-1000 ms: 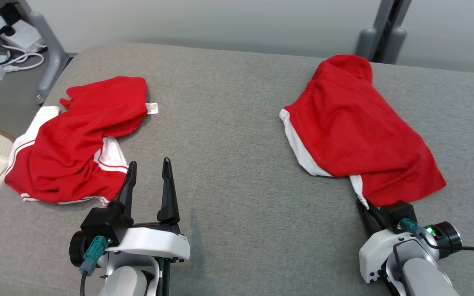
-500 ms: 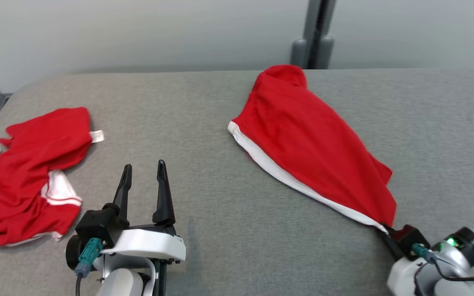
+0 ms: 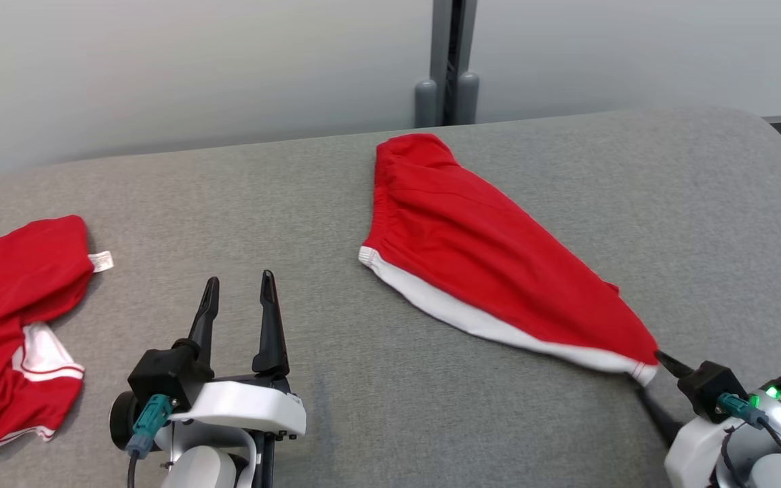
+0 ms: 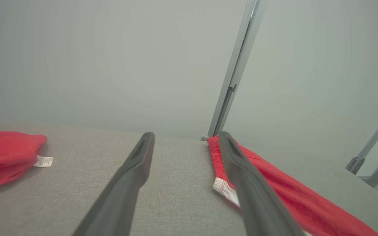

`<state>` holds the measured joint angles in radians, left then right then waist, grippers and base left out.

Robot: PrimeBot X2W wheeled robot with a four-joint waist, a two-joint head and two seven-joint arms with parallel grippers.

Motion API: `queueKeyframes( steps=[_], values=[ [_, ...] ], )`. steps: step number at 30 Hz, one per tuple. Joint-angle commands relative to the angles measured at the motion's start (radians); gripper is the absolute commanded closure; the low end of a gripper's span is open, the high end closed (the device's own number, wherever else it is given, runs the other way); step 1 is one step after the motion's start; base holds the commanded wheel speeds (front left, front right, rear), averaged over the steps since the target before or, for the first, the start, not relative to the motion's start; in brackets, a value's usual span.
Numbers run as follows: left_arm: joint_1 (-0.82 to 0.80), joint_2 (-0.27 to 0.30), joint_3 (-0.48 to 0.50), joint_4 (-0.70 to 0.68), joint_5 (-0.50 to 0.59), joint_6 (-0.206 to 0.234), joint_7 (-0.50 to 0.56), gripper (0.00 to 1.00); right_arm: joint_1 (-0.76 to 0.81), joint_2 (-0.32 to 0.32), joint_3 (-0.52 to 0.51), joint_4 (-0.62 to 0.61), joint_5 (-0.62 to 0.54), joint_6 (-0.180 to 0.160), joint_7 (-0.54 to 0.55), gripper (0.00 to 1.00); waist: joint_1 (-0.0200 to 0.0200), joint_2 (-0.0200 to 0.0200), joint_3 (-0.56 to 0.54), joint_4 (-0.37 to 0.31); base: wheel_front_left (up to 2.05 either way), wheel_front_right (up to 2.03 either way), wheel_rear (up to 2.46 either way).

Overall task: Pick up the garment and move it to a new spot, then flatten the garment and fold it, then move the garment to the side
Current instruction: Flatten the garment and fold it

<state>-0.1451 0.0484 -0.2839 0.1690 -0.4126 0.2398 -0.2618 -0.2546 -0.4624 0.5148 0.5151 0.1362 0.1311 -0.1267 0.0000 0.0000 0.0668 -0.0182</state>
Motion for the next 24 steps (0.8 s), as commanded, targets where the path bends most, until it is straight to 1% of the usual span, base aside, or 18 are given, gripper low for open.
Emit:
queueKeyframes(
  steps=[1, 6, 9, 13, 19, 24],
  values=[
    [0.007, 0.004, 0.001, 0.007, 0.007, -0.004, -0.004, 0.0, 0.021, 0.017, -0.007, -0.019, 0.045, -0.001, -0.001, 0.0, 0.0, 0.0, 0.002, -0.018, 0.0, 0.0, 0.0],
    [-0.014, 0.004, 0.007, 0.022, 0.009, -0.007, -0.004, 0.0, 0.04, 0.068, -0.088, -0.089, 0.201, -0.001, -0.003, 0.0, 0.0, 0.0, 0.015, -0.059, 0.0, 0.0, 0.0],
    [-0.023, 0.004, 0.018, 0.036, 0.008, -0.01, -0.004, 0.0, 0.062, 0.121, -0.176, -0.121, 0.258, -0.001, -0.015, 0.0, 0.0, 0.0, 0.023, -0.091, 0.0, 0.0, 0.0],
    [-0.037, 0.004, 0.033, 0.064, -0.001, -0.016, -0.004, 0.0, 0.091, 0.217, -0.285, -0.141, 0.307, -0.001, -0.024, 0.0, 0.0, 0.0, 0.035, -0.138, 0.0, 0.0, 0.0],
    [-0.086, 0.004, 0.039, 0.169, 0.0, -0.027, -0.003, 0.0, 0.111, 0.303, -0.34, -0.165, 0.3, 0.0, -0.025, 0.0, 0.0, 0.0, 0.071, -0.2, 0.0, 0.0, 0.0],
    [-0.174, 0.005, 0.025, 0.317, -0.01, -0.047, -0.003, 0.0, 0.104, 0.328, -0.337, -0.18, 0.277, 0.0, -0.026, 0.0, 0.0, 0.0, 0.111, -0.24, 0.0, 0.0, 0.0]
  ],
)
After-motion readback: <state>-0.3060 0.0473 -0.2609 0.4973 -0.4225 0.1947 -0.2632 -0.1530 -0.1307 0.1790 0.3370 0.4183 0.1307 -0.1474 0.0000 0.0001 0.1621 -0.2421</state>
